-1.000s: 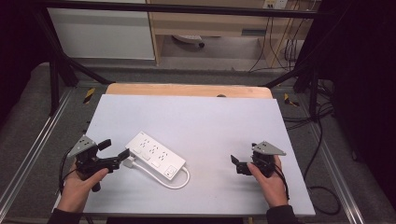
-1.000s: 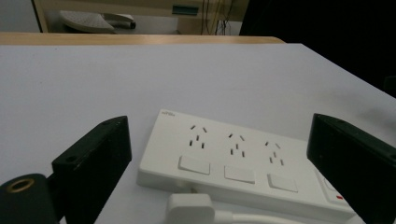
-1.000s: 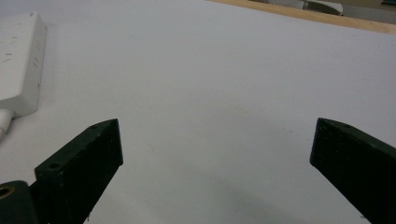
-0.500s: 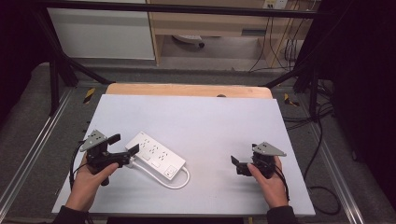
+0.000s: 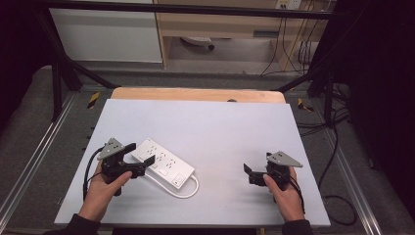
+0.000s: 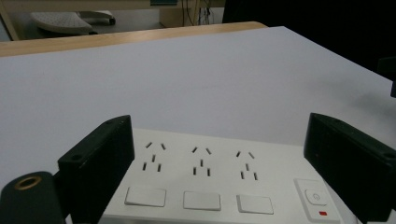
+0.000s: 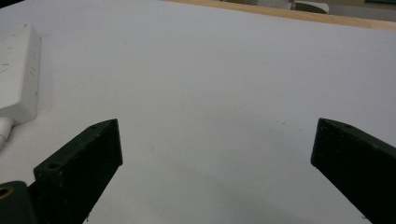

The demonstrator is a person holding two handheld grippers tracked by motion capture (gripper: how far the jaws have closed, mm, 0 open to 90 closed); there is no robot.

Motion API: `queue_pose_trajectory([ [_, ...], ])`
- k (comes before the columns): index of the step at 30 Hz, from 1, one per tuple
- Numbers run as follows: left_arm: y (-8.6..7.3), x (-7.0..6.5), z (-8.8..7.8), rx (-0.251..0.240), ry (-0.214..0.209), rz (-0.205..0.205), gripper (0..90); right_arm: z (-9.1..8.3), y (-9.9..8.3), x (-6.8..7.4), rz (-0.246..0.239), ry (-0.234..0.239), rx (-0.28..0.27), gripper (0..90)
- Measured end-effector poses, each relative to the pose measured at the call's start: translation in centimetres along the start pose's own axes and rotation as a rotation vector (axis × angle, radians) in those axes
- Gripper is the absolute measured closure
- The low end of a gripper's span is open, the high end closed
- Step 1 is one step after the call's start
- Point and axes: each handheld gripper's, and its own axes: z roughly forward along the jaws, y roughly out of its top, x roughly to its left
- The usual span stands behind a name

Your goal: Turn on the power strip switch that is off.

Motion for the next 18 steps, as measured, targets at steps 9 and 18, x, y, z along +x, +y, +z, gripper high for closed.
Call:
queue_pose_trajectory([
  [9,-0.4,-0.4,0.5,0.034,0.007,0.029,9.4,0.5,-0.1,0.6,0.01,0.032,-0.013,2.6],
  [18,-0.9,-0.9,1.1,0.072,-0.011,0.046,20.7,0.2,0.0,0.7,-0.02,0.032,-0.012,2.5],
])
